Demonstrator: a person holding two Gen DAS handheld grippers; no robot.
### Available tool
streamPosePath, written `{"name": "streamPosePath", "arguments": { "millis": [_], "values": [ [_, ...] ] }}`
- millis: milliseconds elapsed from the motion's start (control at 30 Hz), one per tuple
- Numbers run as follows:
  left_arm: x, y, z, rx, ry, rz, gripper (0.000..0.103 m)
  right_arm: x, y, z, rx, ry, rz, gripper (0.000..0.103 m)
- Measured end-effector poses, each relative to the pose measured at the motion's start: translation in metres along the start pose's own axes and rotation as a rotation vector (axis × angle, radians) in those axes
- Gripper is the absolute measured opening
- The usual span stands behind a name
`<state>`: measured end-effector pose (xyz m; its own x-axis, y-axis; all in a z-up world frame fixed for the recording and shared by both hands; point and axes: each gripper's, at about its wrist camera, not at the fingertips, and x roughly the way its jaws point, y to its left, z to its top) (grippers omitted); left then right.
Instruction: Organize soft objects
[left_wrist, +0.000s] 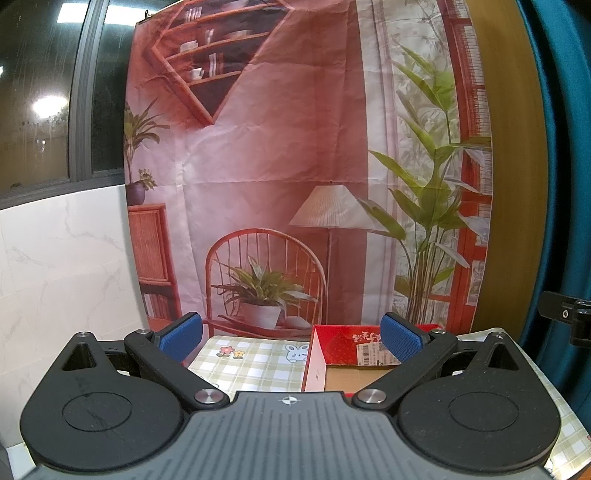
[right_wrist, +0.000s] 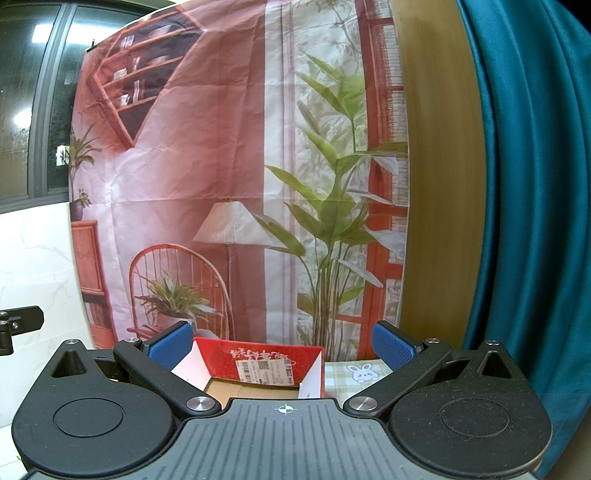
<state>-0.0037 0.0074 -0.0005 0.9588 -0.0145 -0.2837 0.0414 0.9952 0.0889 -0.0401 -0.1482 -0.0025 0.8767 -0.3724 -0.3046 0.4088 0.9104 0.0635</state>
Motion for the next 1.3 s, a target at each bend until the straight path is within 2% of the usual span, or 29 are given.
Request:
{"name": "streamPosePath", "arguments": {
  "millis": [167,333,433,567,633,700,800,900,1067,1133,1300],
  "values": [
    [0.006,0.001,-0.006,-0.003,-0.009,-0.019,0.103,-0.001,-0.005,0.000,0.034,-0.023,0.030,0.103],
    [0.020,-0.004,-0.023,0.029,-0.044,0.043,0.103,0.003,-0.022,-0.015,0.121,-0.076,0.092,0.103],
    [0.035,-0.004,-0.032,0.021,-0.003,0.037,0.103,0.011,-0.027,-0.032,0.140,-0.113,0.132,0.103],
    [0.056,-0.003,-0.050,0.012,0.034,0.049,0.103,0.026,-0.028,-0.055,0.150,-0.125,0.134,0.103],
    [0.065,-0.004,-0.059,0.028,0.054,0.046,0.103,0.035,-0.026,-0.066,0.143,-0.099,0.125,0.103],
    [0.073,-0.001,-0.069,0.019,0.083,0.010,0.103,0.043,-0.026,-0.076,0.136,-0.064,0.127,0.103],
    [0.081,0.007,-0.083,-0.008,0.111,-0.045,0.103,0.055,-0.025,-0.090,0.129,0.014,0.175,0.103],
    [0.087,0.014,-0.099,-0.014,0.124,-0.072,0.103,0.065,-0.017,-0.104,0.091,0.088,0.180,0.103],
    [0.100,0.022,-0.131,-0.017,0.179,-0.092,0.101,0.073,0.000,-0.131,-0.015,0.132,0.206,0.102],
    [0.106,0.027,-0.141,-0.026,0.208,-0.108,0.098,0.076,0.004,-0.141,-0.040,0.165,0.223,0.100],
    [0.116,0.035,-0.159,-0.068,0.260,-0.170,0.092,0.079,0.013,-0.161,-0.073,0.253,0.284,0.077]
  ]
}}
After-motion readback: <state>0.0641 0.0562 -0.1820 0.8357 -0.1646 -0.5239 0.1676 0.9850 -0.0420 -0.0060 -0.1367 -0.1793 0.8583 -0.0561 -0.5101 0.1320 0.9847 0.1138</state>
